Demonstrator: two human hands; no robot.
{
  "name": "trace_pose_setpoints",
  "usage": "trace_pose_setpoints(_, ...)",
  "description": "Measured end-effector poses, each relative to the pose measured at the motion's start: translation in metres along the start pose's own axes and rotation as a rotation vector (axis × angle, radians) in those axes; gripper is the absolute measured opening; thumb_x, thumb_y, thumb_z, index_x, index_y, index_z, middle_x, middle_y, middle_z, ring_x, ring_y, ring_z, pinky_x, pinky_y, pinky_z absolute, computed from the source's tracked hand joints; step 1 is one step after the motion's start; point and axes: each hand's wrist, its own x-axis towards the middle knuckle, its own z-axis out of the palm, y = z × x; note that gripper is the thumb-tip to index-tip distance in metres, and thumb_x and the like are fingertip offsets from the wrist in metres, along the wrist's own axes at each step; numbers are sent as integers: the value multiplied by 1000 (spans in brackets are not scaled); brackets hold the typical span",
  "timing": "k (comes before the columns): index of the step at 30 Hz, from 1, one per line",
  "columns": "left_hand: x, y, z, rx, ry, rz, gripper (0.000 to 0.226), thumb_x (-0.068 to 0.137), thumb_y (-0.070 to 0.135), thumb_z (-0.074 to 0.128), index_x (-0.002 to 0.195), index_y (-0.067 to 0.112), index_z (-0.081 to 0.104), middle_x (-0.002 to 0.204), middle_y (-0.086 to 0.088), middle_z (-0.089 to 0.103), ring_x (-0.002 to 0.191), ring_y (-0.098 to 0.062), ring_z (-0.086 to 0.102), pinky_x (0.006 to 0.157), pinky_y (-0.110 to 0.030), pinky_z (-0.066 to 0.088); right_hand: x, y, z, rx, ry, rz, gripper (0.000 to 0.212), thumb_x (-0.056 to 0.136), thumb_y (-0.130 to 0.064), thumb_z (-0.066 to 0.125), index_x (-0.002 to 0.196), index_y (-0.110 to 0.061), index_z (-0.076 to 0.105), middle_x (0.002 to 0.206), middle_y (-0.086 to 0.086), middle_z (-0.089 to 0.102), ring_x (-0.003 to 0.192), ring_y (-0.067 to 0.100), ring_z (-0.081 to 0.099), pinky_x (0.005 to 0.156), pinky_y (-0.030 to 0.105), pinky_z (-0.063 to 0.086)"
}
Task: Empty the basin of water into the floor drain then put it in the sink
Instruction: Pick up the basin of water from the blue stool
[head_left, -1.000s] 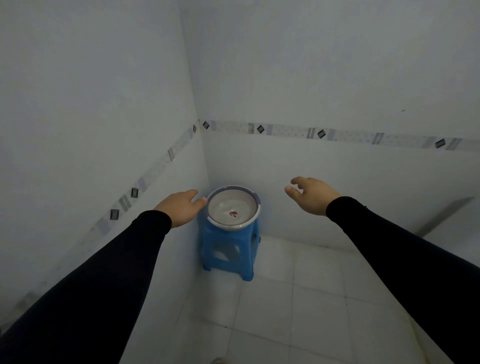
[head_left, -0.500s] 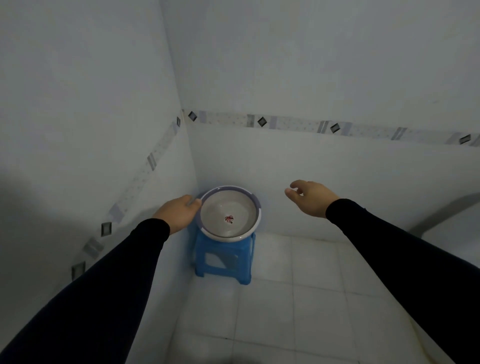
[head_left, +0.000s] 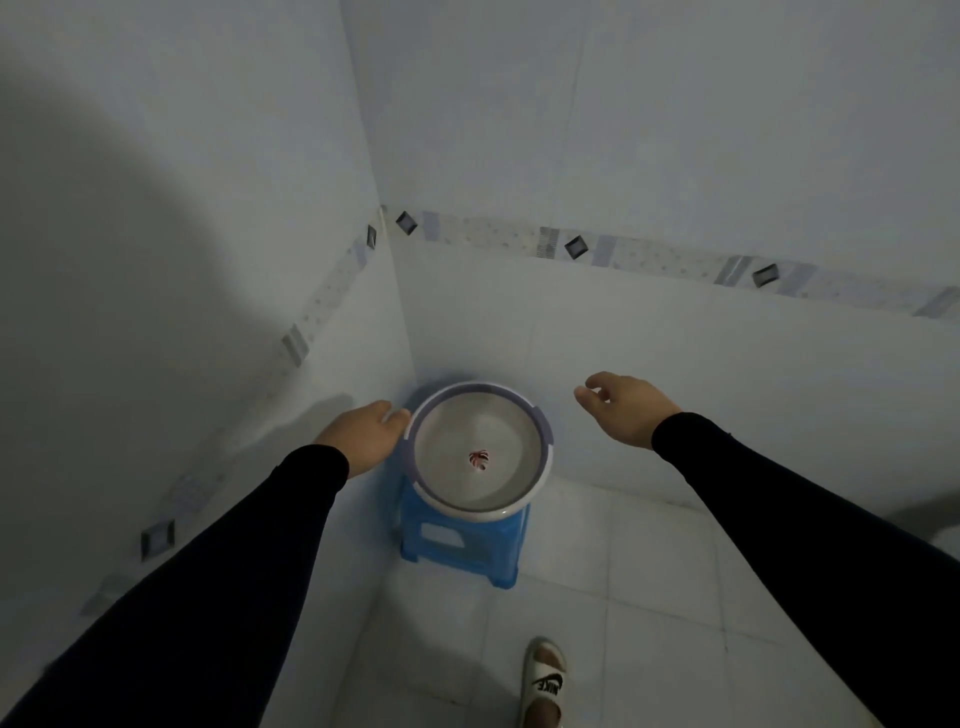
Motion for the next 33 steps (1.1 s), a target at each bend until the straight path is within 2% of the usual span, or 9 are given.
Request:
trace_pose_setpoints(4, 30, 17, 7, 8, -1, -82, 50, 98, 44, 35, 126, 8, 54, 138, -17, 52, 124, -31, 48, 85, -29, 28, 56, 12, -7, 16, -51, -16, 55, 96, -50, 36, 136, -14, 46, 135, 12, 55, 123, 26, 50, 98, 30, 37)
trace_pose_setpoints(7, 53, 28, 14, 7, -8, -115, 35, 97, 43, 35, 108, 17, 56, 134, -19, 55, 119, -31, 51, 84, -29, 30, 93, 21, -10, 11, -91, -30, 55, 96, -49, 35, 136, -13, 47, 134, 13, 55, 122, 28, 51, 99, 32, 37)
trace_pose_setpoints(10, 73, 31, 22, -34, -8, -143, 45, 98, 42, 35, 124, 10, 54, 138, -17, 53, 123, -30, 49, 87, -29, 31, 125, 30, -9, 14, -122, -27, 54, 97, -48, 35, 136, -13, 47, 134, 13, 55, 123, 28, 50, 99, 31, 37)
trace_pose_setpoints(14, 99, 24, 38, -27, -52, -193, 55, 101, 42, 34, 143, 7, 41, 151, -16, 40, 137, -30, 39, 108, -33, 29, 158, 40, 5, 5, -167, -10, 54, 97, -49, 33, 135, -13, 47, 134, 13, 56, 122, 28, 51, 97, 32, 38)
trace_pose_setpoints(18, 131, 11, 55, 5, -73, -235, 51, 102, 38, 32, 136, 2, 46, 146, -21, 45, 133, -33, 43, 107, -35, 32, 188, 48, 32, 5, -202, 19, 54, 98, -47, 33, 135, -12, 47, 133, 13, 56, 121, 29, 52, 96, 31, 39)
trace_pose_setpoints(22, 169, -10, 76, -27, -84, -263, 51, 102, 38, 33, 138, 4, 46, 147, -20, 44, 133, -34, 43, 108, -37, 32, 215, 57, 66, 37, -213, 75, 53, 97, -47, 34, 136, -13, 46, 132, 12, 57, 120, 29, 52, 94, 30, 38)
trace_pose_setpoints(28, 225, -54, 117, -29, -46, -340, 44, 100, 35, 33, 109, -3, 54, 123, -30, 57, 112, -41, 54, 97, -42, 42, 254, 72, 132, 79, -218, 170, 52, 96, -47, 36, 135, -14, 47, 128, 12, 59, 116, 29, 54, 88, 28, 38)
trace_pose_setpoints(30, 242, -69, 133, -30, -25, -400, 42, 100, 32, 35, 109, -5, 53, 124, -32, 55, 113, -42, 53, 96, -41, 41, 268, 79, 158, 76, -223, 186, 53, 96, -47, 36, 137, -14, 45, 127, 13, 60, 115, 29, 55, 88, 29, 39)
trace_pose_setpoints(33, 267, -90, 155, -65, 8, -483, 44, 99, 31, 36, 118, -5, 51, 129, -33, 53, 117, -43, 51, 98, -42, 40, 291, 90, 194, 74, -200, 200, 55, 96, -46, 36, 139, -12, 43, 122, 16, 62, 92, 26, 61, 77, 24, 37)
